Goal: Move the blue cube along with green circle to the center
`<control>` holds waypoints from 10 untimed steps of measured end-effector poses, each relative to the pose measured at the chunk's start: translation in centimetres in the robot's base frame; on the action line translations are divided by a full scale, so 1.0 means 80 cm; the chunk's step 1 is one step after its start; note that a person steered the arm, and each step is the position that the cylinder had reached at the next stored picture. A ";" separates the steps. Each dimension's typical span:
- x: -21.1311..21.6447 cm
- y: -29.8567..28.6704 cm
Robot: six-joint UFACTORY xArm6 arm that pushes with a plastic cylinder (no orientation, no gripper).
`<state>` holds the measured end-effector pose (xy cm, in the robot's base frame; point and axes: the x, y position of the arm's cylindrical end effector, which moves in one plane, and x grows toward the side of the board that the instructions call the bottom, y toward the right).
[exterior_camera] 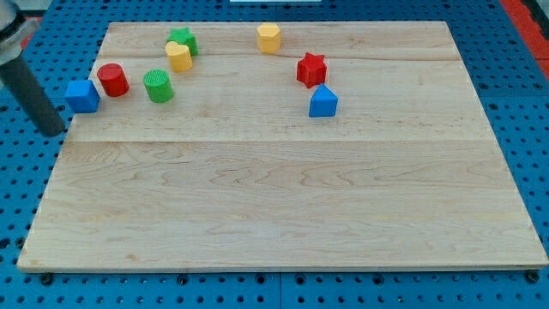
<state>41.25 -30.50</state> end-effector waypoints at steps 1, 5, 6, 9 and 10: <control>-0.014 0.001; -0.035 0.000; -0.051 0.022; -0.086 0.044; -0.077 0.136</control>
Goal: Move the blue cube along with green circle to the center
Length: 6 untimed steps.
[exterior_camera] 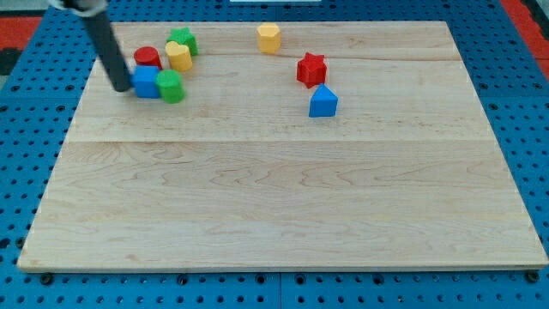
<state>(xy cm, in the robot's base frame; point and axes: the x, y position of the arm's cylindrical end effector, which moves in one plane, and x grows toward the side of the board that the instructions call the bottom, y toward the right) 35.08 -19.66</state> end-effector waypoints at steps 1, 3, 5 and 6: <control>-0.003 0.039; -0.041 0.118; 0.060 0.187; 0.098 0.173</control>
